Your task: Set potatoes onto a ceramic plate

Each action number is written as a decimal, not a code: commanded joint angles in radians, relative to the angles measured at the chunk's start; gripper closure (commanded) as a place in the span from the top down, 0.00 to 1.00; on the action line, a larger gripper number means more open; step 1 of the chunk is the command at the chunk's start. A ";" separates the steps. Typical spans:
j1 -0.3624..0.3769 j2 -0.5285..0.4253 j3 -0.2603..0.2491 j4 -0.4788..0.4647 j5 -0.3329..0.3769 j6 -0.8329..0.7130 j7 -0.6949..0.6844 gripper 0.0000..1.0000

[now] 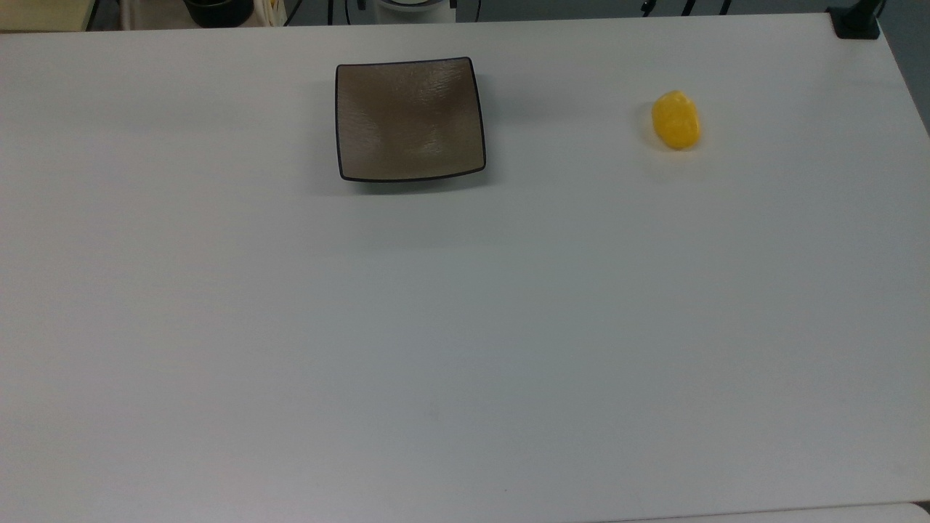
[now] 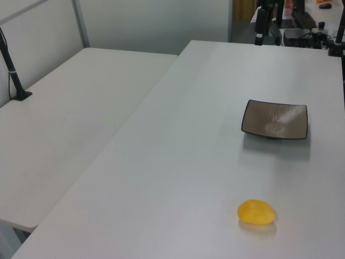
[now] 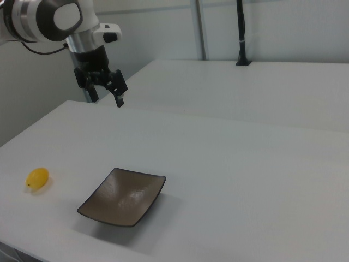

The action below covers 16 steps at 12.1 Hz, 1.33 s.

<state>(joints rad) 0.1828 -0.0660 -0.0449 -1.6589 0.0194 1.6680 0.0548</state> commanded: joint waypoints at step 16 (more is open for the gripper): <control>0.191 0.003 -0.003 -0.021 0.019 -0.024 0.011 1.00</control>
<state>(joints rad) 0.2907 -0.0575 -0.0383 -1.6762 0.0209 1.6673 0.0510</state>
